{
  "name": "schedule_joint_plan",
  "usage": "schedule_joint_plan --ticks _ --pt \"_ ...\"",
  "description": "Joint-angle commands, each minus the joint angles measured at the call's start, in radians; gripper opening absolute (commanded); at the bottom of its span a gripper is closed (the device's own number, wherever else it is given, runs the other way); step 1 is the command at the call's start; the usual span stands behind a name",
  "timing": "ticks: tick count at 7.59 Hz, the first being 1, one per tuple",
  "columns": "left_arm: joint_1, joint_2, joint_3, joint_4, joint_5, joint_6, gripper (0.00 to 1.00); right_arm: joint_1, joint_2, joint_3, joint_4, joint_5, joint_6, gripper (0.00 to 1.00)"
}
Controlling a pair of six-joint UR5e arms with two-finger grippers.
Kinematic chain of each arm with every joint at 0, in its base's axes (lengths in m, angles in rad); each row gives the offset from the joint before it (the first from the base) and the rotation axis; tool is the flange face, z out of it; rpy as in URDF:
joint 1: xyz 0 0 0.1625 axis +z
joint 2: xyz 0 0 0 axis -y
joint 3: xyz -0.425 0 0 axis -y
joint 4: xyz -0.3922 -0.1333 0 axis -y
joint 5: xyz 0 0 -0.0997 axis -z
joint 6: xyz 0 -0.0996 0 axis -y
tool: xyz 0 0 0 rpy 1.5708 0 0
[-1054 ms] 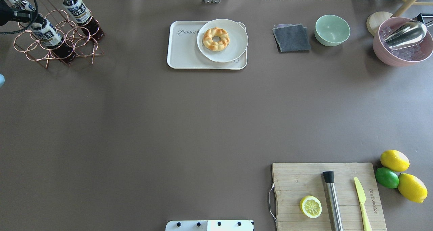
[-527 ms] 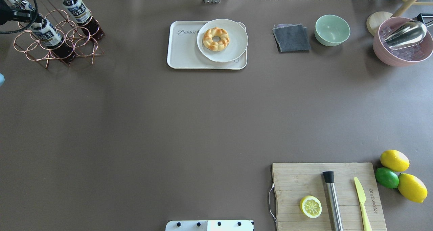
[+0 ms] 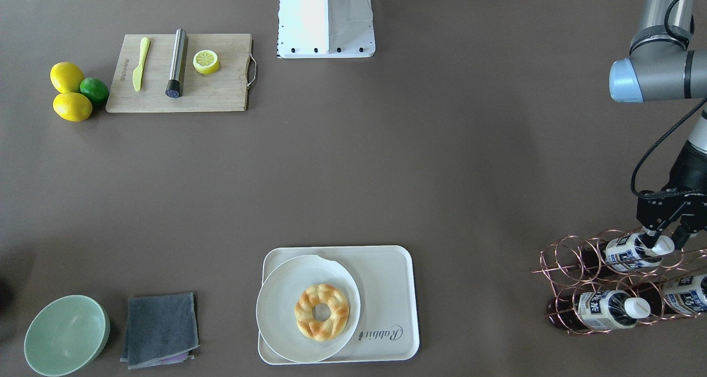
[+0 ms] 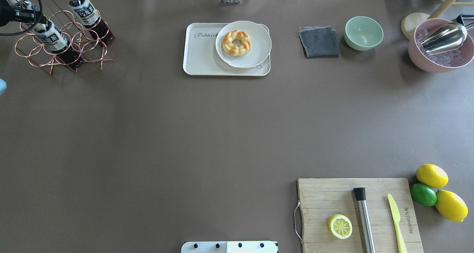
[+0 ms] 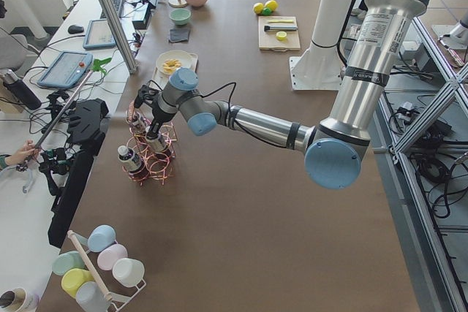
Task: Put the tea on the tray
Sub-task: 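Reach the left gripper into the copper rack and grasp a tea bottle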
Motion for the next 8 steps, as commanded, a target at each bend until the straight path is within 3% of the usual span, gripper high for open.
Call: schedule_joint_plan --ticks 1,2,6,8 --pt "0.002 -0.002 -0.001 0.000 0.023 0.002 0.41 0.000 0.000 -0.001 0.000 0.000 -0.001 1.00" --pt "0.002 -0.002 -0.002 0.000 0.025 0.002 0.36 0.000 0.000 -0.001 0.000 0.000 -0.001 1.00" --pt "0.002 0.001 -0.001 -0.001 0.025 0.002 0.36 0.000 0.000 -0.001 0.000 0.000 -0.002 1.00" --pt "0.000 0.004 -0.010 -0.001 0.023 0.000 0.06 0.000 0.000 -0.003 0.000 0.000 -0.002 1.00"
